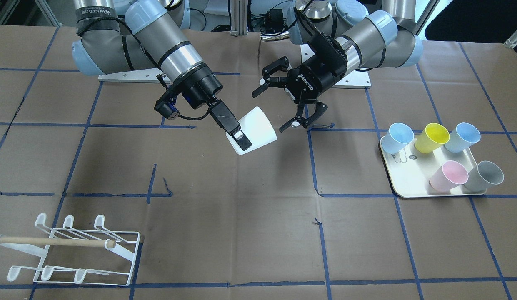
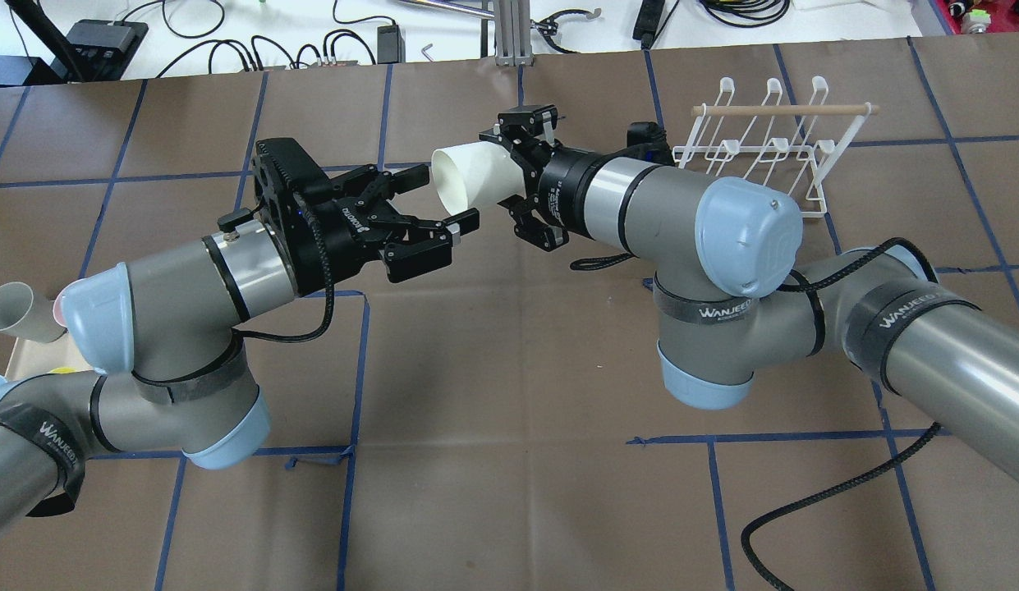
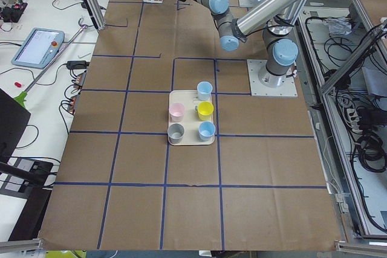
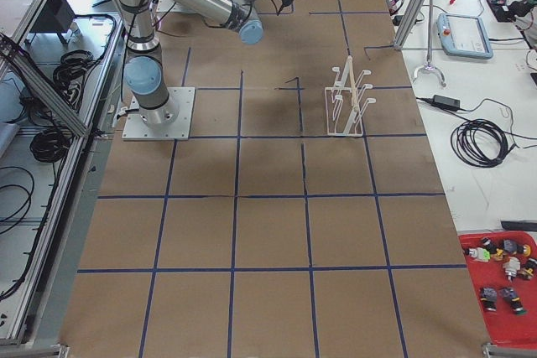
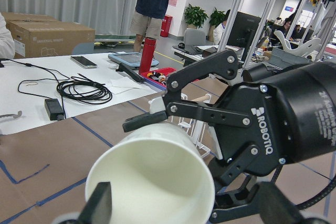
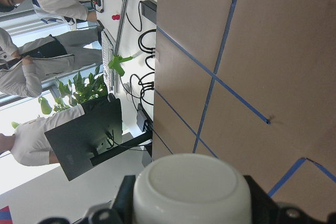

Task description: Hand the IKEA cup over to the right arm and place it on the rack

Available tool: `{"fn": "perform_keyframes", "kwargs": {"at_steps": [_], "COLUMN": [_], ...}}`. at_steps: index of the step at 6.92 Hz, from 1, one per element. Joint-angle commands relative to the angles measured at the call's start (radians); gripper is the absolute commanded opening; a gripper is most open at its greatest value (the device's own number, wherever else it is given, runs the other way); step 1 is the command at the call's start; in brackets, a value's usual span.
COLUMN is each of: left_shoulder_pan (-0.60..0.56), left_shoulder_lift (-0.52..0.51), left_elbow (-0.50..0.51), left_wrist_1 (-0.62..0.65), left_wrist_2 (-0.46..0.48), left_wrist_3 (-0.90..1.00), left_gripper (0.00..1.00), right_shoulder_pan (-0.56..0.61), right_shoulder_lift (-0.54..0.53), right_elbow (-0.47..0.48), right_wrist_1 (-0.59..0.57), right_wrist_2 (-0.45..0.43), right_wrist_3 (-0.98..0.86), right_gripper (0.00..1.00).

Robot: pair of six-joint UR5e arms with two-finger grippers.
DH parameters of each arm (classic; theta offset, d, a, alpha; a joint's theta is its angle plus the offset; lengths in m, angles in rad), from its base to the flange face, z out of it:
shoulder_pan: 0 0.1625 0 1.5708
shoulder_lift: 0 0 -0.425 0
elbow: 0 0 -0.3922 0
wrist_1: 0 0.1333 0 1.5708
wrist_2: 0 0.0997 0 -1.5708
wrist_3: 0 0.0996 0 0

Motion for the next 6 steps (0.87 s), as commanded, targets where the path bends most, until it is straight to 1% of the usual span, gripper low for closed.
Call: {"fn": "perform_keyframes", "kwargs": {"at_steps": [1,2,3,4,5,6], "left_shoulder_pan": [0.129,0.14,0.14,0.14,0.139,0.137], "left_shoulder_lift": [0.014,0.011,0.0,-0.015,-0.016,-0.019], "left_elbow": [0.002,0.019,0.083,0.161,0.228,0.285], "left_wrist_1": [-0.007,-0.025,-0.115,-0.222,-0.346,-0.457], "left_wrist_2": [-0.012,-0.003,0.007,0.108,0.17,0.223], "left_wrist_3": [-0.003,-0.012,-0.062,-0.091,-0.102,-0.104], "left_gripper": [0.99,0.99,0.99,0.99,0.99,0.99], "right_shoulder_pan": [-0.04,-0.092,-0.133,-0.159,-0.184,-0.204], "right_shoulder_lift": [0.053,0.076,0.083,0.087,0.105,0.13], "right_elbow": [-0.059,-0.094,-0.131,-0.16,-0.183,-0.2], "right_wrist_1": [-0.007,-0.01,-0.01,-0.011,-0.013,-0.015], "right_wrist_2": [0.001,0.001,0.001,-0.004,-0.046,-0.126], "right_wrist_3": [-0.023,-0.118,-0.254,-0.389,-0.525,-0.682], "right_gripper": [0.14,0.09,0.09,0.09,0.09,0.09]}}
